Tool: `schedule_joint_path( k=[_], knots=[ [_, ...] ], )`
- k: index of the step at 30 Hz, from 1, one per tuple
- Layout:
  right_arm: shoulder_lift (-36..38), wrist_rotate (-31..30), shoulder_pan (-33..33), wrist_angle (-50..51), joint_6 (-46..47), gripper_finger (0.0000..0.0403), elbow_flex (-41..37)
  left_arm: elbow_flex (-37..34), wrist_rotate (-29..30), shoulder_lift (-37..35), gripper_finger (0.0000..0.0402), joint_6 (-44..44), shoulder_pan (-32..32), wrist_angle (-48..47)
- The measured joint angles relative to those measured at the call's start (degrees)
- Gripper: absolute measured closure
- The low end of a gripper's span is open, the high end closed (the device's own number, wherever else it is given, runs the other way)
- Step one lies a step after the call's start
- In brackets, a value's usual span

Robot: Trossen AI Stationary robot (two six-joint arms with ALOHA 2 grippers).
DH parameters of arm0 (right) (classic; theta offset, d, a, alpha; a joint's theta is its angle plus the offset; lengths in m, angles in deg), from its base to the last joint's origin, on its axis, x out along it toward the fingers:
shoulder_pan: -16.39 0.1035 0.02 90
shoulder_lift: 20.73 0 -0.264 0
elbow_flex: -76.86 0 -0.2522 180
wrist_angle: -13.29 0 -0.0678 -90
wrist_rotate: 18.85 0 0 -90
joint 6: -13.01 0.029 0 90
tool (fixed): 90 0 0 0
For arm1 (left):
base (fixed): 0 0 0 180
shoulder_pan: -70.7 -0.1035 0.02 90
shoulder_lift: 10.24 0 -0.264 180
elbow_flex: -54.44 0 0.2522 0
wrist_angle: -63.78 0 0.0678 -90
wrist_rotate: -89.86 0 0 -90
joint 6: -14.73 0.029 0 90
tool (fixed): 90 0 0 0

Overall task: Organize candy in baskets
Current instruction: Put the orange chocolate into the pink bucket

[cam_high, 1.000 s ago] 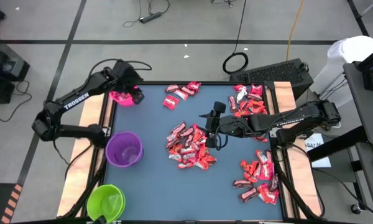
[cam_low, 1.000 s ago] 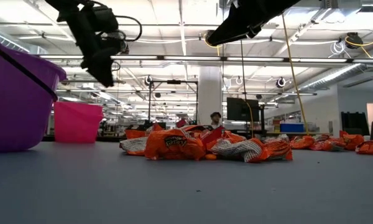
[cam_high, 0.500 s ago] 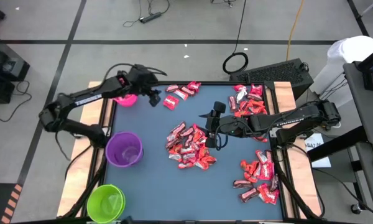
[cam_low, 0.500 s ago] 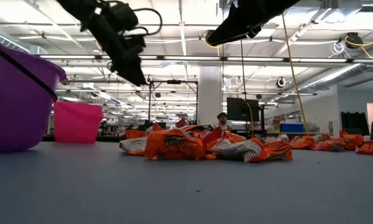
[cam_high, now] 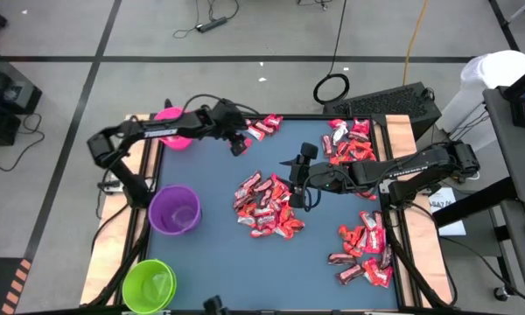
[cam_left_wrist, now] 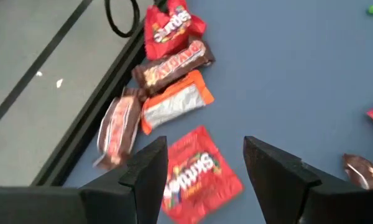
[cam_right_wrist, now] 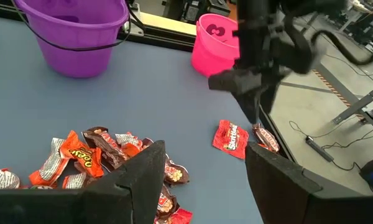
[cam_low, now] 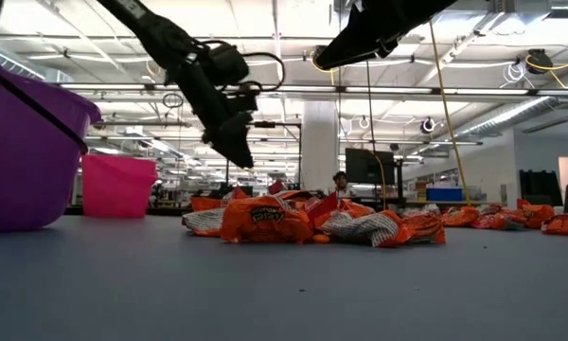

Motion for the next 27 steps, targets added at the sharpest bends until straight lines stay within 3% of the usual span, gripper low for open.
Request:
schedule_joint_path(
  k=[15, 27],
  knots=[
    [0.0, 0.0, 0.0, 0.1, -0.2, 0.0193, 0.0, 8.1, 0.0, 15.1, 0.0187, 15.6, -1.0, 4.0],
    [0.0, 0.0, 0.0, 0.1, -0.2, 0.0193, 0.0, 9.6, -1.9, 20.8, 0.0187, 20.1, -4.5, 5.8]
  ],
)
